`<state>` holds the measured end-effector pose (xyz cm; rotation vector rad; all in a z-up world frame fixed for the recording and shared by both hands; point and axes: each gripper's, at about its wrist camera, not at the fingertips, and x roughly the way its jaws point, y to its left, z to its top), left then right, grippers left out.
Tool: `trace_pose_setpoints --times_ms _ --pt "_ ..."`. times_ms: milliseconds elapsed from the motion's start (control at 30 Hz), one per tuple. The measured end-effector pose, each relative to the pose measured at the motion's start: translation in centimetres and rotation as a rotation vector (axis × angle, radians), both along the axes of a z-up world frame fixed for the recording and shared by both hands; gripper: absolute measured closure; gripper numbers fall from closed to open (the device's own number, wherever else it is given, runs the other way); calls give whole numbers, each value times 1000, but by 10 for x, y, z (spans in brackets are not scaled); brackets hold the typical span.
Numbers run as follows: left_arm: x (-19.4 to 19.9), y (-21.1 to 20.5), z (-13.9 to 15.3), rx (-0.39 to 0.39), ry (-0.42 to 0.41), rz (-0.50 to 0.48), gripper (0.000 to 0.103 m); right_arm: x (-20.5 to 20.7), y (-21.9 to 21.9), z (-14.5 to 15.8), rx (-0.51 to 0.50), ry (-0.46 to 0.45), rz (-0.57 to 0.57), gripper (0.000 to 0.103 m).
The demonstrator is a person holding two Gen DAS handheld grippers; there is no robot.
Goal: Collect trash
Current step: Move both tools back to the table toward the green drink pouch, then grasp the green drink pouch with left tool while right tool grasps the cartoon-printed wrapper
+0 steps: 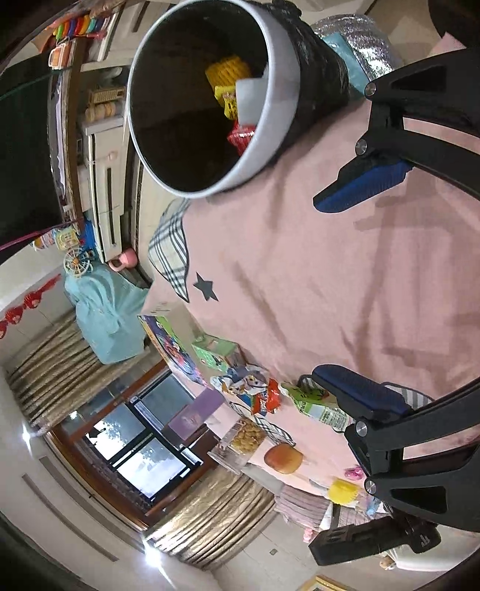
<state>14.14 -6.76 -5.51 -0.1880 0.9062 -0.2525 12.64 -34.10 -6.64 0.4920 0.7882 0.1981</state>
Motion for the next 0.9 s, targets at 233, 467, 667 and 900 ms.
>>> trace_pose_setpoints --times_ms 233,467,667,900 --pt "14 -5 -13 -8 41 5 26 7 10 -5 2 11 14 17" --pt "23 -16 -25 22 36 -27 56 14 12 -13 18 30 10 17" --pt "21 -6 -23 -14 26 -29 68 23 22 -18 30 39 23 17" --pt "8 29 -18 -24 3 37 68 40 47 -20 26 31 68 17"
